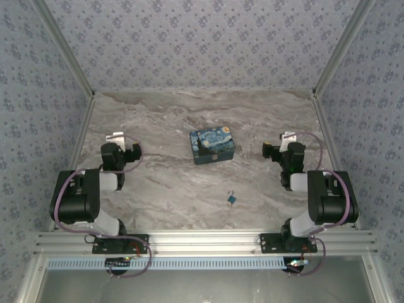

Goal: Unlock the padlock with the key

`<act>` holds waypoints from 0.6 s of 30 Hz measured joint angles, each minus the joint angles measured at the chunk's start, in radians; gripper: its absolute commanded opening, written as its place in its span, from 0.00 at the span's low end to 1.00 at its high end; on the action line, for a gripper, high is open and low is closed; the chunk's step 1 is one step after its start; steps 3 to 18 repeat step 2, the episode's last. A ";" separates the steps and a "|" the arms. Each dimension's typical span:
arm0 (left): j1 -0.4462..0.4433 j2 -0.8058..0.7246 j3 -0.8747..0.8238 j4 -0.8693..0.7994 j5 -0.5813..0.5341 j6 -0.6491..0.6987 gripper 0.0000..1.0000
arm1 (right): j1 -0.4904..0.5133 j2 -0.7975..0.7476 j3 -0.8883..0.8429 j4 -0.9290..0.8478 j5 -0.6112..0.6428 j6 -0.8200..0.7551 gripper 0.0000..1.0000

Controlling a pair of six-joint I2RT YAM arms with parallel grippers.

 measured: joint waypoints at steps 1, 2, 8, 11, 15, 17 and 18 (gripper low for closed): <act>0.000 0.000 0.000 -0.002 0.000 0.000 0.99 | 0.000 0.000 0.000 -0.001 0.000 0.000 1.00; 0.000 0.000 0.000 -0.003 0.000 0.000 1.00 | 0.000 0.000 0.000 -0.002 0.001 0.000 1.00; 0.000 0.000 0.000 -0.003 0.000 0.000 1.00 | 0.000 0.000 0.000 -0.002 0.001 0.000 1.00; 0.000 0.000 0.000 -0.003 0.000 0.000 1.00 | 0.000 0.000 0.000 -0.002 0.001 0.000 1.00; 0.000 0.000 0.000 -0.003 0.000 0.000 1.00 | 0.000 0.000 0.000 -0.002 0.001 0.000 1.00; 0.000 0.000 0.000 -0.003 0.000 0.000 1.00 | 0.000 0.000 0.000 -0.002 0.001 0.000 1.00; 0.000 0.000 0.000 -0.003 0.000 0.000 1.00 | 0.000 0.000 0.000 -0.002 0.001 0.000 1.00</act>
